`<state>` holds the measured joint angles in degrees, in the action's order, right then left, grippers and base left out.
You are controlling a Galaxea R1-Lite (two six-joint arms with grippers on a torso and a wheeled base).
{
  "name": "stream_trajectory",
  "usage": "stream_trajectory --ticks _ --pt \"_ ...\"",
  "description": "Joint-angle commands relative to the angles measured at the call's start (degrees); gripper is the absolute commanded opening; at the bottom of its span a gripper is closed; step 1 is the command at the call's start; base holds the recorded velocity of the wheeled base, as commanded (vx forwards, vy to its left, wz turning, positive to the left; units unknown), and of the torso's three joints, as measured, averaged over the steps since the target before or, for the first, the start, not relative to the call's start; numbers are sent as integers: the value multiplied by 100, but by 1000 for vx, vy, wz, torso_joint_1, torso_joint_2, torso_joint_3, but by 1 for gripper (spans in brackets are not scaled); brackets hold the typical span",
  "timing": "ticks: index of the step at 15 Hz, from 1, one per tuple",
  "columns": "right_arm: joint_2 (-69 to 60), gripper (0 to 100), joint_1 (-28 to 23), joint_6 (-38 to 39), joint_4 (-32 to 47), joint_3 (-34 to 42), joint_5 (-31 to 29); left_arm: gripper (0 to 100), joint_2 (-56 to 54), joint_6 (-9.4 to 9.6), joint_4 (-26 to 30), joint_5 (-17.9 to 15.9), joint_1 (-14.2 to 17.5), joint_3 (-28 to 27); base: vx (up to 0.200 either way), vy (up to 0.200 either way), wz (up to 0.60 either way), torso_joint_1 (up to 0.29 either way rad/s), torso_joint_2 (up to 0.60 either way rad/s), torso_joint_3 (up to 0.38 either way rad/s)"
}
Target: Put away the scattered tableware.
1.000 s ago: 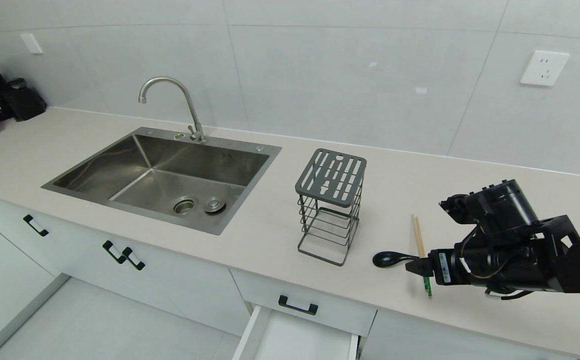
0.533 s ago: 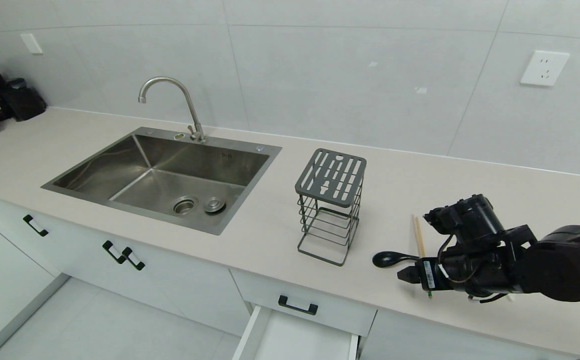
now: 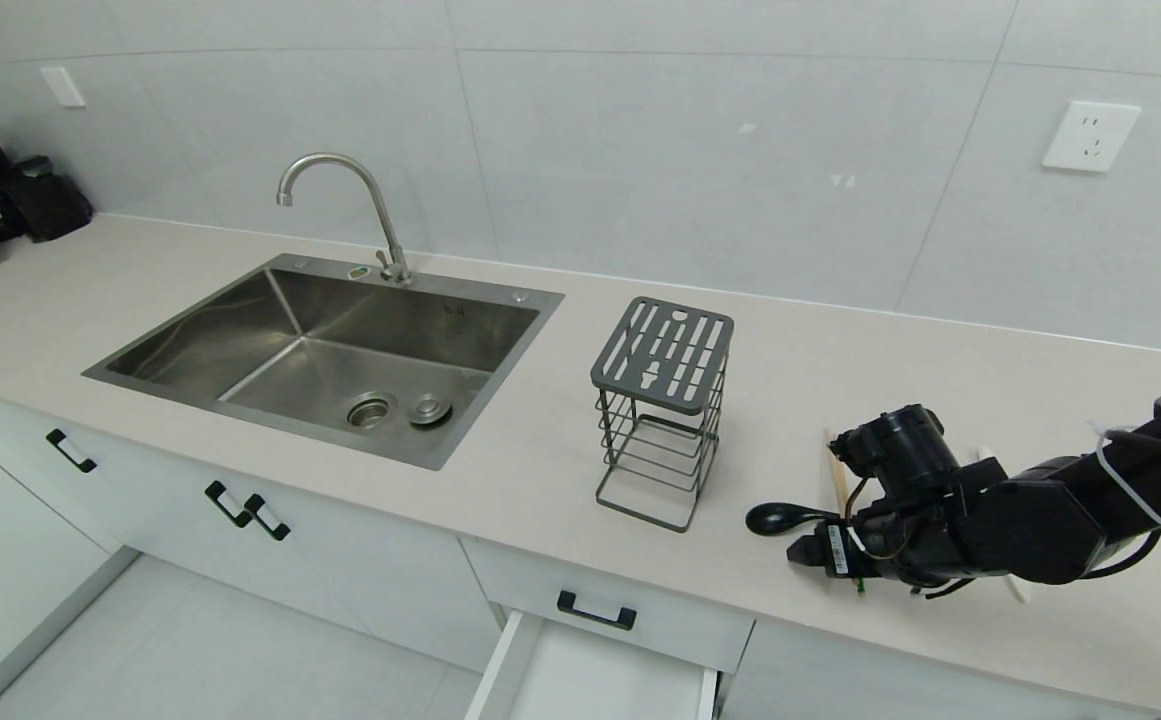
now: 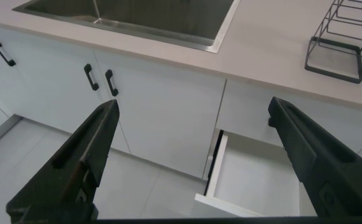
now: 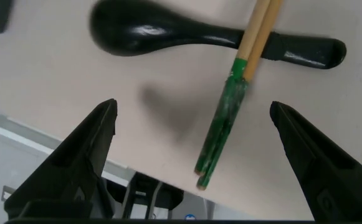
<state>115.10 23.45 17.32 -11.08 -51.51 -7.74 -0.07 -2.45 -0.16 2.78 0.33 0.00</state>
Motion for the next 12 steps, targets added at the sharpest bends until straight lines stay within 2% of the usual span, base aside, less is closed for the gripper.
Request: stream_trajectory --ticks 1,5,12 --pt "267 100 -60 -1 1 -97 1 100 7 -1 -2 3 2 0 0 0 0 0 0 0" --pt "452 100 -60 -1 1 -483 -8 100 7 -1 -2 3 2 0 0 0 0 0 0 0" --pt "399 100 -60 -54 1 -589 -272 100 7 -1 -2 3 2 0 0 0 0 0 0 0"
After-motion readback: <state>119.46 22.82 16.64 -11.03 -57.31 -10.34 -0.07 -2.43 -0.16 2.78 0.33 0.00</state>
